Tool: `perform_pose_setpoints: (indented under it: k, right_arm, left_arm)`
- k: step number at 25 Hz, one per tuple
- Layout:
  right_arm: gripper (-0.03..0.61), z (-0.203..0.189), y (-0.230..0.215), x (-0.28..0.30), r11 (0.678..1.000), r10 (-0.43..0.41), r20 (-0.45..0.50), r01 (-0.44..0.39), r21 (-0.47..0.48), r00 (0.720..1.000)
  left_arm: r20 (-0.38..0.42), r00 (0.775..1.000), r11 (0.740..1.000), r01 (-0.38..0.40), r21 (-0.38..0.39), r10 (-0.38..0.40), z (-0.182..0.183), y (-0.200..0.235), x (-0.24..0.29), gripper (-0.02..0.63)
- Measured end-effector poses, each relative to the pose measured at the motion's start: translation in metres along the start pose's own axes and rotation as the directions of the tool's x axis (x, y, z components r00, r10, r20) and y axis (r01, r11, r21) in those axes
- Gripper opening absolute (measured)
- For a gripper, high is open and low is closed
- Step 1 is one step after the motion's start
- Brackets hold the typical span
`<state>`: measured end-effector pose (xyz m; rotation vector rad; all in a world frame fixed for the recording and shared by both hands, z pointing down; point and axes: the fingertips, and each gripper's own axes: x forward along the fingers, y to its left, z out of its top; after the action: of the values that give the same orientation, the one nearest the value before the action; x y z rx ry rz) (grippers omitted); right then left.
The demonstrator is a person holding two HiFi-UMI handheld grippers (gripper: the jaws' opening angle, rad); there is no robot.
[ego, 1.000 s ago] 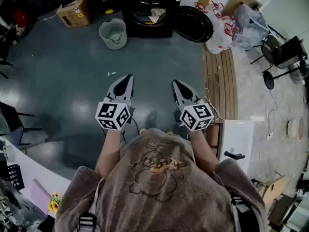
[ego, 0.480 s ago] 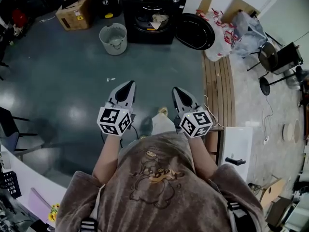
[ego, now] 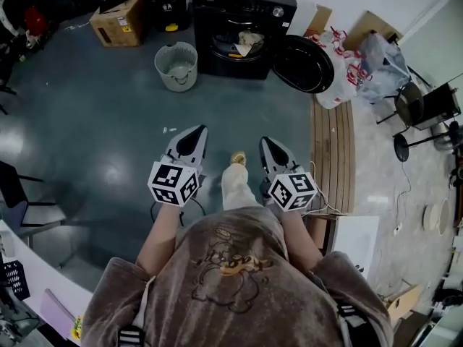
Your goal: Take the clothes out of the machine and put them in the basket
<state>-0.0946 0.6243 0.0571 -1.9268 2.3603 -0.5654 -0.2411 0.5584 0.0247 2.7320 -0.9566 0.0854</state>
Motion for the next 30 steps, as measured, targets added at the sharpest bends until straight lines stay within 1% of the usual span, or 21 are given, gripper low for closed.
perform_pose_setpoints:
  k: [5, 9, 11, 15, 17, 21, 24, 30]
  right_arm:
    - [-0.003, 0.021, -0.049, 0.059, 1.0, 0.023, -0.014, -0.024, -0.008, 1.0]
    - [-0.003, 0.057, -0.098, 0.107, 1.0, 0.024, -0.022, -0.024, 0.001, 0.999]
    - [-0.003, 0.072, -0.121, 0.131, 0.999, 0.034, -0.026, -0.034, 0.005, 0.999]
    - [-0.003, 0.095, -0.174, 0.17, 0.999, 0.039, -0.044, -0.038, 0.011, 0.998]
    - [-0.003, 0.106, -0.198, 0.189, 0.999, 0.045, -0.049, -0.044, 0.016, 0.998]
    - [-0.003, 0.121, -0.234, 0.224, 0.997, 0.082, -0.064, -0.081, 0.013, 0.995]
    - [-0.003, 0.13, -0.249, 0.247, 0.996, 0.089, -0.067, -0.089, 0.005, 0.994]
    - [-0.003, 0.137, -0.261, 0.285, 0.997, 0.081, -0.074, -0.08, 0.016, 0.994]
  left_arm:
    - [-0.031, 0.999, 1.0, 0.006, 0.015, -0.006, 0.01, 0.027, 0.073, 0.003]
    - [-0.041, 0.999, 1.0, 0.024, 0.01, -0.024, 0.039, 0.041, 0.144, 0.003]
    - [-0.053, 0.998, 0.999, 0.036, 0.015, -0.035, 0.05, 0.045, 0.181, 0.003]
    - [-0.095, 0.993, 0.996, 0.076, 0.045, -0.071, 0.055, 0.042, 0.253, 0.003]
    - [-0.101, 0.993, 0.997, 0.073, 0.04, -0.068, 0.059, 0.048, 0.282, 0.003]
    - [-0.097, 0.995, 0.999, 0.03, 0.029, -0.027, 0.067, 0.069, 0.32, 0.003]
    - [-0.1, 0.995, 0.999, 0.012, 0.033, -0.008, 0.074, 0.085, 0.341, 0.003]
    - [-0.106, 0.994, 0.998, 0.036, 0.041, -0.032, 0.079, 0.11, 0.378, 0.003]
